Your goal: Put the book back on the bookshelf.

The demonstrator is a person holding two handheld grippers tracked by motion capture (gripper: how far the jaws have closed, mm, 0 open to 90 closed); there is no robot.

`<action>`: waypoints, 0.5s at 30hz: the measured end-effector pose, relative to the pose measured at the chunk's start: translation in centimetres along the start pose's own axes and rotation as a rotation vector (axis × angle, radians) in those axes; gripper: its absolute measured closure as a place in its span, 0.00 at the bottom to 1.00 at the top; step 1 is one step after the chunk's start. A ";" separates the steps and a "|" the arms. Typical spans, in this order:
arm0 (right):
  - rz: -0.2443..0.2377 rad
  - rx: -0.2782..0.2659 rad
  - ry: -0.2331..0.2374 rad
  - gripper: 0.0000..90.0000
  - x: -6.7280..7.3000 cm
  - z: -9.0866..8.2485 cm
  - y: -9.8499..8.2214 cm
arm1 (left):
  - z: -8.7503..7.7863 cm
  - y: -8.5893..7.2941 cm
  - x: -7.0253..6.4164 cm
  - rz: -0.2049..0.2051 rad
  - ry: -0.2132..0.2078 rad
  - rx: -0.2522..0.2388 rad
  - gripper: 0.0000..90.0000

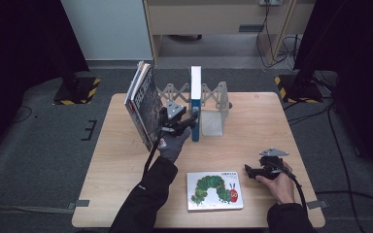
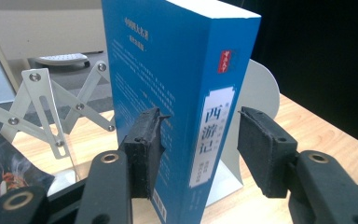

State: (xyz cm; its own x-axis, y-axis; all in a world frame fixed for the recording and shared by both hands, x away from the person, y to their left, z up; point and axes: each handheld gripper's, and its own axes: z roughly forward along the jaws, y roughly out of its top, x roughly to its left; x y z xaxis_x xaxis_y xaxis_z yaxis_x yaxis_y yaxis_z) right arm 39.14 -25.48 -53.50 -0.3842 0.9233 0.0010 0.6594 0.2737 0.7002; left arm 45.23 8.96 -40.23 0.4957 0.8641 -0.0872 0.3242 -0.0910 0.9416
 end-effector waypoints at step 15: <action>0.036 -0.069 0.032 0.23 0.3 -2.2 0.8 | -5.0 -1.6 1.1 0.055 -0.044 0.088 0.50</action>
State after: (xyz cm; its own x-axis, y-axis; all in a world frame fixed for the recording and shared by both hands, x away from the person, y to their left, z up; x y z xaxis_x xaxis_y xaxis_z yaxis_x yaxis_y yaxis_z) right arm 38.16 -25.61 -51.41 -0.3828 0.9225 0.0491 0.6271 0.2205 0.7471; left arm 41.28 12.55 -40.19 0.5488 0.8343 -0.0518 0.3640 -0.1827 0.9133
